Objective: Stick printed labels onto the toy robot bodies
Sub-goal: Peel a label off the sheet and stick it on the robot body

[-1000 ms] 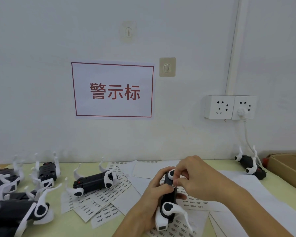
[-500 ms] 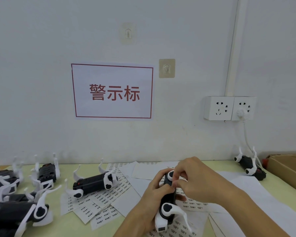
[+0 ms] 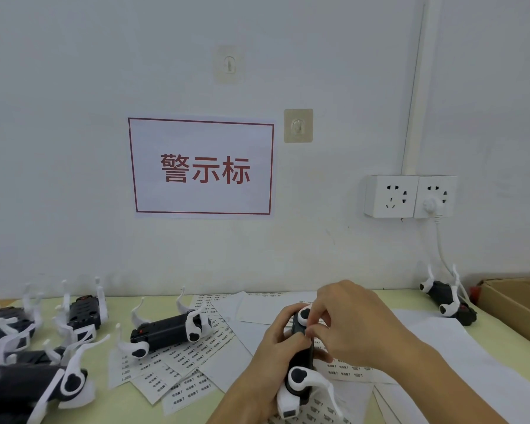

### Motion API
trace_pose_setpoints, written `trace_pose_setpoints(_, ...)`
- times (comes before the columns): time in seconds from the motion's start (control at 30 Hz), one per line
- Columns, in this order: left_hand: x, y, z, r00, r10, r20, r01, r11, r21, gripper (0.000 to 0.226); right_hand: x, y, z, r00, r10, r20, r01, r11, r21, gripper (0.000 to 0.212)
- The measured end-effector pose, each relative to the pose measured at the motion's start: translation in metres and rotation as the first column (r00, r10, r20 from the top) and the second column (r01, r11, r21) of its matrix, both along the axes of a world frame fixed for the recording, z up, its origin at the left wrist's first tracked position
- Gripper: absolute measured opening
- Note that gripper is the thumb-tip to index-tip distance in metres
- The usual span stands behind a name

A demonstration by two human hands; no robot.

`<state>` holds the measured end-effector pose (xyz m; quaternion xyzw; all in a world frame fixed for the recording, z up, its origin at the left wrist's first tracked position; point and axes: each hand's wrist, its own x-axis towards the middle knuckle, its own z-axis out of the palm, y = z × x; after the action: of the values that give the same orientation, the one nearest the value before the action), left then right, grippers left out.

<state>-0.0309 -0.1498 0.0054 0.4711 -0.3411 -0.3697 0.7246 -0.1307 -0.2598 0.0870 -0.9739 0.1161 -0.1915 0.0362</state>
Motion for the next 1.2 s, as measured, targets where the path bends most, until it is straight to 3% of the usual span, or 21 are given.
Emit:
trace_pose_setpoints(0.6, -0.003, 0.004, 0.003, 0.999, 0.0, 0.042, -0.001, 1.0, 0.013, 0.05, 0.004, 0.005, -0.003, 0.993, -0.11, 0.052, 0.114, 0.991, -0.076, 0.016)
trace_pose_setpoints(0.77, -0.003, 0.002, 0.002, 1.0, 0.025, 0.012, -0.025, 0.999, 0.031, 0.05, 0.001, -0.005, -0.003, 0.979, -0.176, 0.1, 0.185, 0.979, -0.084, 0.031)
trace_pose_setpoints(0.97, -0.002, 0.001, 0.004, 1.0, 0.027, 0.014, -0.028, 0.999, 0.04, 0.053, -0.003, -0.028, -0.004, 0.995, -0.059, 0.076, 0.036, 0.96, 0.277, 0.02)
trace_pose_setpoints(1.2, -0.004, 0.001, 0.007, 0.999, 0.035, -0.018, -0.034, 0.998, 0.053, 0.047, -0.002, -0.029, -0.013, 0.997, 0.07, -0.014, -0.049, 0.809, 0.586, 0.036)
